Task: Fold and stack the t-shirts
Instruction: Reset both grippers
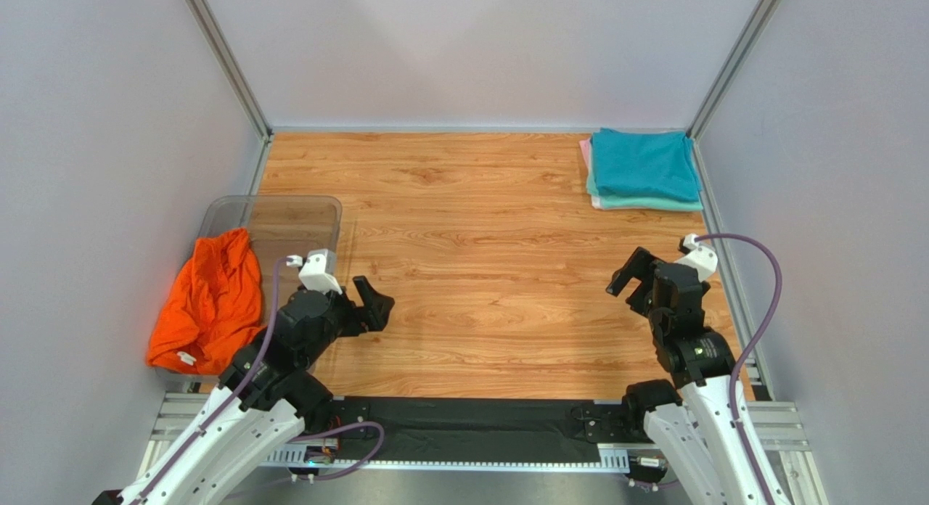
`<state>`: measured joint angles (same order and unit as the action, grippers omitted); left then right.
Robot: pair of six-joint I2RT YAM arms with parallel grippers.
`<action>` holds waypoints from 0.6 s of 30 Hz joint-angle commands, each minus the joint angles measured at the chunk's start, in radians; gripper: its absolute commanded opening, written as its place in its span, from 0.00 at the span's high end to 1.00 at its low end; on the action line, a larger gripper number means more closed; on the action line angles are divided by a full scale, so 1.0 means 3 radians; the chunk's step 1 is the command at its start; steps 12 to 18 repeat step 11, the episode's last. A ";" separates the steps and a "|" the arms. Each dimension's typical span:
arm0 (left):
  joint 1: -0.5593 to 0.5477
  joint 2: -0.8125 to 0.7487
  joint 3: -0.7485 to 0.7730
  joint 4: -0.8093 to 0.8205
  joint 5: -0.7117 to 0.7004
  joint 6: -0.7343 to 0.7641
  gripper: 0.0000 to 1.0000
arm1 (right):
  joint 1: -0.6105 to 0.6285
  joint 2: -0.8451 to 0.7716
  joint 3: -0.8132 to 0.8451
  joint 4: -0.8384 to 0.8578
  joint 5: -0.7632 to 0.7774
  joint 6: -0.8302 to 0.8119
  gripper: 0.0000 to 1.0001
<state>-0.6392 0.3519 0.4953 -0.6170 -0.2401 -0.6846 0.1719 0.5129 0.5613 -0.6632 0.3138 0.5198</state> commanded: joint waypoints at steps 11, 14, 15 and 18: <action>-0.0002 -0.0074 -0.0005 0.0058 -0.0012 0.0037 0.00 | 0.0015 -0.0283 -0.0056 0.0037 0.0053 0.0134 0.00; -0.0002 -0.0074 -0.0005 0.0058 -0.0012 0.0037 0.00 | 0.0015 -0.0283 -0.0056 0.0037 0.0053 0.0134 0.00; -0.0002 -0.0074 -0.0005 0.0058 -0.0012 0.0037 0.00 | 0.0015 -0.0283 -0.0056 0.0037 0.0053 0.0134 0.00; -0.0002 -0.0074 -0.0005 0.0058 -0.0012 0.0037 0.00 | 0.0015 -0.0283 -0.0056 0.0037 0.0053 0.0134 0.00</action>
